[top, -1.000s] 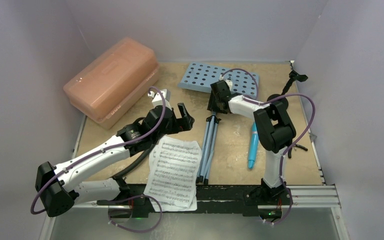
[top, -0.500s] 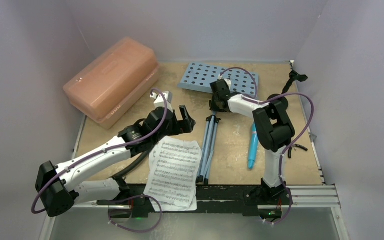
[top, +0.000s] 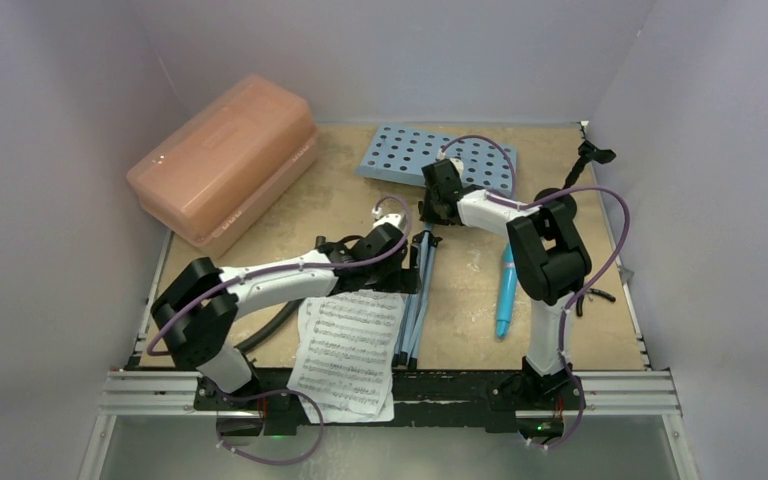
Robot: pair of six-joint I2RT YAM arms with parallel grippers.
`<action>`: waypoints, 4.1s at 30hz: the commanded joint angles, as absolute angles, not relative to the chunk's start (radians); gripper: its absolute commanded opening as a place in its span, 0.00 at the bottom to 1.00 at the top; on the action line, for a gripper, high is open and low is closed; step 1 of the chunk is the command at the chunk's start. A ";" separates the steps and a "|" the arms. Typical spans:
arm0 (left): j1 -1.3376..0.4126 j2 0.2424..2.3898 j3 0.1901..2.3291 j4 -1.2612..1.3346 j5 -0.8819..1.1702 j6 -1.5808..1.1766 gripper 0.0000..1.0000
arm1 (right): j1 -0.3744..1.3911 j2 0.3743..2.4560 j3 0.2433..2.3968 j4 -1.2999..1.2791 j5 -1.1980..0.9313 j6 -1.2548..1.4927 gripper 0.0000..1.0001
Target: Set up the instrument practice props
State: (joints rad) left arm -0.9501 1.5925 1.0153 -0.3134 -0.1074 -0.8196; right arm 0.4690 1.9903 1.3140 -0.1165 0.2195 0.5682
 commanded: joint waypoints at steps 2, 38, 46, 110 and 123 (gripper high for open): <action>-0.995 1.661 1.174 -0.344 -0.139 -0.748 0.82 | 0.479 1.919 1.351 -0.182 0.178 0.566 0.00; -1.019 1.919 1.371 -0.453 -0.178 -0.657 0.07 | 0.479 1.825 1.395 -0.205 0.152 0.568 0.00; -1.019 1.912 1.386 -0.477 -0.205 -0.650 0.00 | 0.477 1.775 1.417 -0.200 0.176 0.548 0.00; -1.019 1.627 1.310 -0.136 -0.265 -0.320 0.00 | 0.477 1.174 1.410 0.449 0.016 0.290 0.00; -1.019 1.628 1.323 -0.138 -0.331 -0.253 0.00 | 0.478 1.182 1.426 0.561 0.002 0.253 0.00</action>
